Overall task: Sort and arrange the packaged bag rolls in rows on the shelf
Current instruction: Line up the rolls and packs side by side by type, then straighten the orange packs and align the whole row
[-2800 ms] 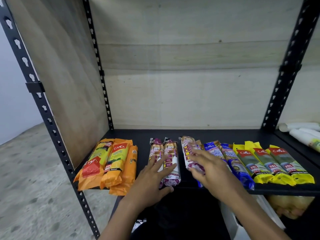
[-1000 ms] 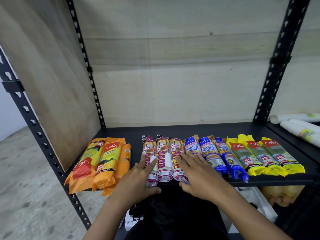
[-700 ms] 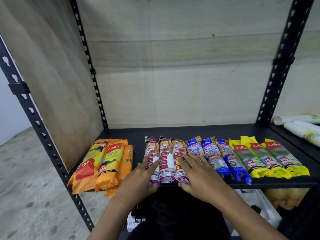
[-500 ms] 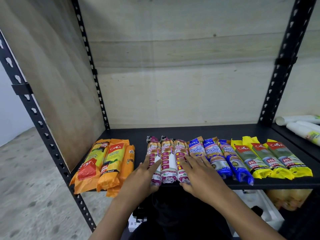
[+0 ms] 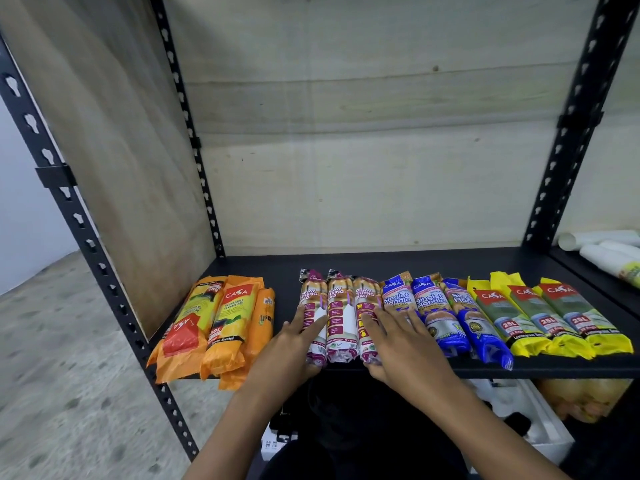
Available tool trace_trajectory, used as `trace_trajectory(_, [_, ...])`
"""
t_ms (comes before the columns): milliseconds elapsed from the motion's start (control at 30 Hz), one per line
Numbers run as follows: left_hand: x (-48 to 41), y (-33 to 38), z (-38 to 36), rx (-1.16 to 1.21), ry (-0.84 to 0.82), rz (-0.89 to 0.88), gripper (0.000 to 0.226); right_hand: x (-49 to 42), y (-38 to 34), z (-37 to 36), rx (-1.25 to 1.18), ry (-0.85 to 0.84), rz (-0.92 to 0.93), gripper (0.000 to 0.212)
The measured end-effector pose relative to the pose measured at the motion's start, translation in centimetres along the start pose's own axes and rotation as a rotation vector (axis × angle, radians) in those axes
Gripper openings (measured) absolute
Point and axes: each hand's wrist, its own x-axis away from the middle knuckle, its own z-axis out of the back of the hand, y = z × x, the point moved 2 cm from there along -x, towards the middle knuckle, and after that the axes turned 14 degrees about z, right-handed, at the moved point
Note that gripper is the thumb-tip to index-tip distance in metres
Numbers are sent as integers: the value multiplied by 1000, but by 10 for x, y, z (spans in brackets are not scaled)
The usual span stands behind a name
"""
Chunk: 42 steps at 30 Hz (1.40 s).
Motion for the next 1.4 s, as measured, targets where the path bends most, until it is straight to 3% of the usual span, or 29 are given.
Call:
trace_trajectory(167, [2, 1, -1, -5, -13, 15, 88, 2, -2, 3, -32, -14, -4, 83])
trace_trajectory(300, [17, 7, 7, 9, -15, 28, 94, 3, -4, 12, -85, -75, -2, 97])
trace_trajectory(500, [52, -30, 55, 159, 249, 11, 74, -19, -33, 46, -310, 17, 92, 98])
trace_trajectory(567, [58, -57, 70, 203, 382, 26, 61, -29, -48, 54, -375, 73, 126, 89])
trace_trajectory(667, [65, -96, 84, 243, 447, 88, 48, -46, -71, 60, -464, 151, 180, 77])
trace_trajectory(733, [69, -119, 88, 242, 383, 138, 63, -61, -85, 61, -539, 183, 213, 74])
trace_trajectory(833, [72, -144, 88, 183, 148, 265, 87, -82, -106, 59, -662, 161, 237, 74])
trace_trajectory(967, [69, -156, 79, 121, -55, 301, 98, -105, -131, 53, -753, 31, 297, 86])
trace_trajectory(1100, [64, -165, 69, 137, -58, 276, 101, -115, -147, 44, -705, -52, 317, 91])
trace_trajectory(1233, [62, -168, 66, 147, -22, 323, 87, -115, -151, 37, -642, 8, 294, 75])
trace_trajectory(1400, [59, -172, 62, 162, 48, 302, 77, -118, -152, 38, -602, 56, 284, 73])
